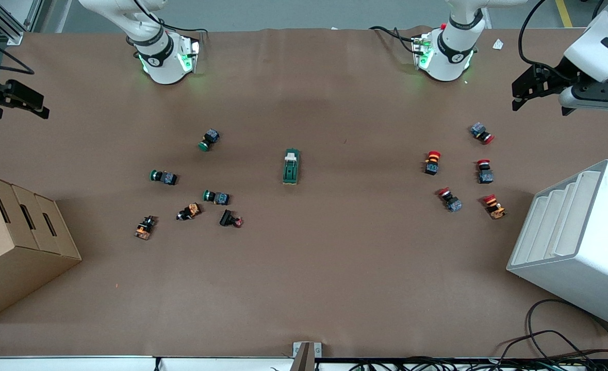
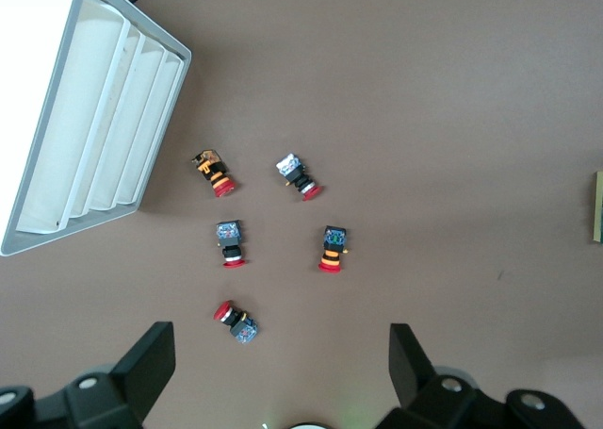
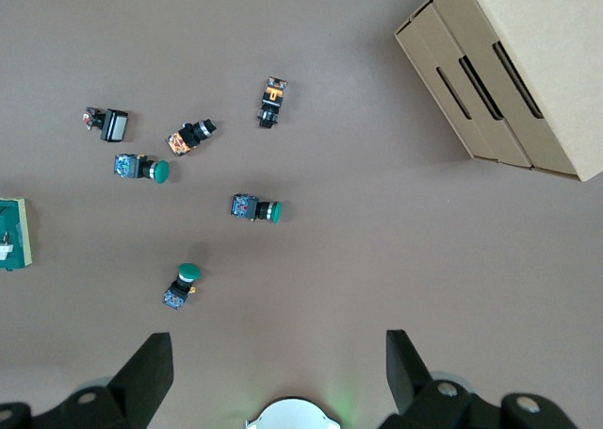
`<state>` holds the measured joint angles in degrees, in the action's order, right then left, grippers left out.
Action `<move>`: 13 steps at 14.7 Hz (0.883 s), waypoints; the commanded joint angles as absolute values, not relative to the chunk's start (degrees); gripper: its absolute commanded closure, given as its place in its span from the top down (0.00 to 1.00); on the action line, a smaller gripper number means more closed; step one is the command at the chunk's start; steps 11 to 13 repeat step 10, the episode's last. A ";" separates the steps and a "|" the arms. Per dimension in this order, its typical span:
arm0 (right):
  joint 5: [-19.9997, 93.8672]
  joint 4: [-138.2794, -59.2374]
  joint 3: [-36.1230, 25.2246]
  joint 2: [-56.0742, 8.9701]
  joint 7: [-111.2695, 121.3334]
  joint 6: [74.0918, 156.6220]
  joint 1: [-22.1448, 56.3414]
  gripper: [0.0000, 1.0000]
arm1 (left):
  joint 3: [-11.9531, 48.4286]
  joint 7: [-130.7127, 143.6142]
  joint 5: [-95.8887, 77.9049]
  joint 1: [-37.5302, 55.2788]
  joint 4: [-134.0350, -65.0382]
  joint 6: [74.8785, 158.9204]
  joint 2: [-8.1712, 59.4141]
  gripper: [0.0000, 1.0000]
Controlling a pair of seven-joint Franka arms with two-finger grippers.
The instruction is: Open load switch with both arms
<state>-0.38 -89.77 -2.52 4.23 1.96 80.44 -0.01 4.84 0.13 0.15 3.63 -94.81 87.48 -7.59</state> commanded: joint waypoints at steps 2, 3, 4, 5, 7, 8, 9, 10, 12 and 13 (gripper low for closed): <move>-0.18 -92.90 -1.85 7.21 2.90 81.83 -0.70 1.00 | 4.48 0.26 0.00 4.04 -95.28 86.84 -7.82 1.00; -0.26 -92.90 -1.85 7.21 2.90 82.00 -0.70 1.00 | 4.48 0.26 0.70 4.22 -95.01 86.84 -7.56 1.00; -0.18 -92.81 -1.85 7.21 2.90 82.09 -0.79 1.00 | 4.48 0.26 1.40 4.22 -94.49 86.84 -7.30 1.00; -0.26 -92.81 -1.93 7.21 2.90 82.35 -0.70 1.00 | 4.48 0.26 1.84 4.22 -93.87 86.75 -7.12 1.00; -0.18 -92.64 -1.93 7.21 2.81 82.27 -0.62 1.00 | 4.48 0.26 1.85 4.04 -93.69 86.75 -7.12 1.00; -0.18 -92.64 -2.02 7.21 2.81 82.09 -0.62 1.00 | 4.48 0.26 1.85 3.96 -93.69 86.75 -7.12 1.00; -0.09 -92.64 -2.02 7.21 2.81 81.92 -0.62 1.00 | 4.48 0.35 1.76 3.96 -93.60 86.75 -7.12 1.00; -0.09 -92.46 -1.93 7.21 2.73 81.74 -0.53 1.00 | 4.48 0.44 1.67 3.87 -93.60 86.75 -7.03 1.00; -0.09 -92.46 -1.93 7.21 2.73 81.74 -0.53 1.00 | 4.48 0.44 1.67 3.87 -93.60 86.75 -7.03 1.00; -0.09 -92.46 -1.93 7.21 2.73 81.74 -0.53 1.00 | 4.48 0.44 1.67 3.87 -93.60 86.75 -7.03 1.00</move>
